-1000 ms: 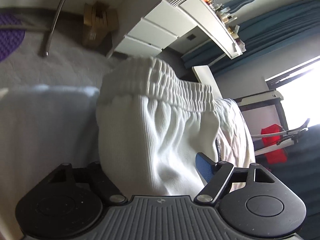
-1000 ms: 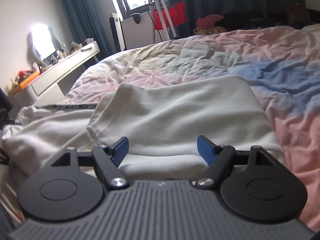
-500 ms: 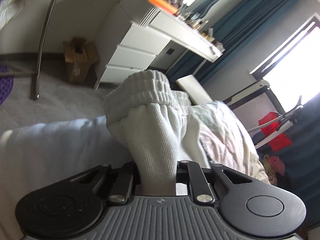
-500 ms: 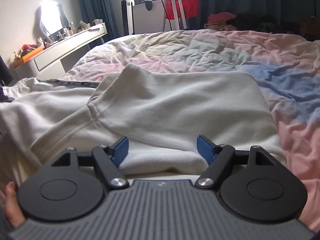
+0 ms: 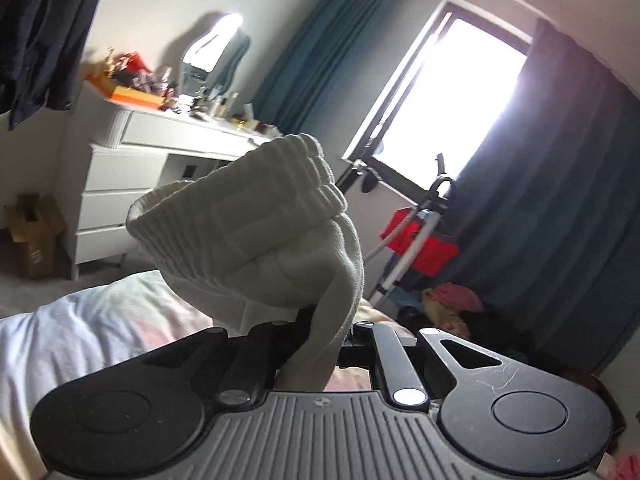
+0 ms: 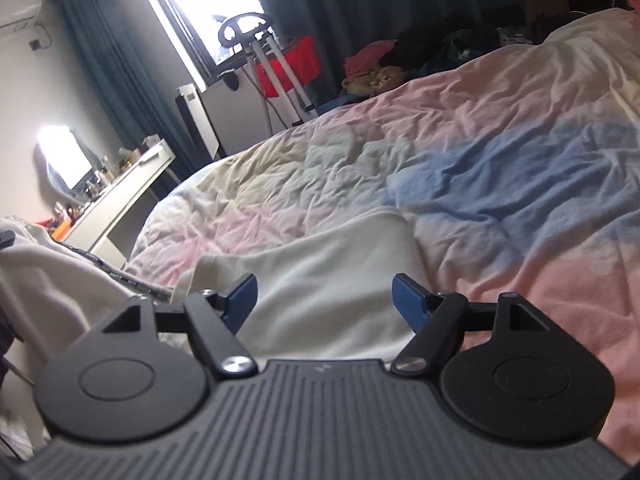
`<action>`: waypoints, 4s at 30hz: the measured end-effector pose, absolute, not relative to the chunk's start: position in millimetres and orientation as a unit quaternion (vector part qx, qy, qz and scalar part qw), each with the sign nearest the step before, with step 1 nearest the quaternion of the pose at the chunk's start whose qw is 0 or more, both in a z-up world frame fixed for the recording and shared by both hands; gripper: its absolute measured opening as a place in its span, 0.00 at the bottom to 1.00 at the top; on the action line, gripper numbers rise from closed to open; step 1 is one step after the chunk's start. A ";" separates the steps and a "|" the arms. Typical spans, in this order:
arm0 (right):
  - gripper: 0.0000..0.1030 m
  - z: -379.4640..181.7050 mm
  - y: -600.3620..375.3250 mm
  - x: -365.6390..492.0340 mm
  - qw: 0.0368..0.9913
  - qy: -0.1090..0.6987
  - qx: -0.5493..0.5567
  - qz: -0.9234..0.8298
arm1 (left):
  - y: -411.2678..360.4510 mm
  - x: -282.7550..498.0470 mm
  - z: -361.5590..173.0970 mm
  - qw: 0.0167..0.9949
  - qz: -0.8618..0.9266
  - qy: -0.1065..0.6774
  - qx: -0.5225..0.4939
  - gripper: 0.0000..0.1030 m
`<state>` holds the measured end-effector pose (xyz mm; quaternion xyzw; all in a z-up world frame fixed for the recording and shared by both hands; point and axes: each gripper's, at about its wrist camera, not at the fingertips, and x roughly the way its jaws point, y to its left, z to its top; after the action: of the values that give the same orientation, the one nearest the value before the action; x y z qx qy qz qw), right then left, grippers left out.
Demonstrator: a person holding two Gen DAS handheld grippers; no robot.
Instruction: Fold clothes
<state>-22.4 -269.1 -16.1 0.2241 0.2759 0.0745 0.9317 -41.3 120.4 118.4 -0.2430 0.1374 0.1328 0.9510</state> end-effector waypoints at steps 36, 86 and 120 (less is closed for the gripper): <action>0.76 -78.0 -331.1 -8.8 0.803 0.333 0.481 0.117 | -17.9 -56.5 -17.3 0.938 -0.153 0.304 0.067 0.92; 0.68 -85.4 -292.4 -32.8 0.867 0.319 0.380 0.047 | 92.8 -40.8 -12.0 0.921 -0.111 0.335 -0.163 0.92; 0.54 -118.9 -292.6 -26.5 0.830 0.327 0.445 0.082 | 129.4 -9.1 -61.6 0.847 -0.092 0.428 -0.301 0.80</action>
<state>-26.5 -292.6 -118.9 0.4455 0.3266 0.0823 0.8295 -9.1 129.4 -61.6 -0.3006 0.4281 -0.0917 0.8474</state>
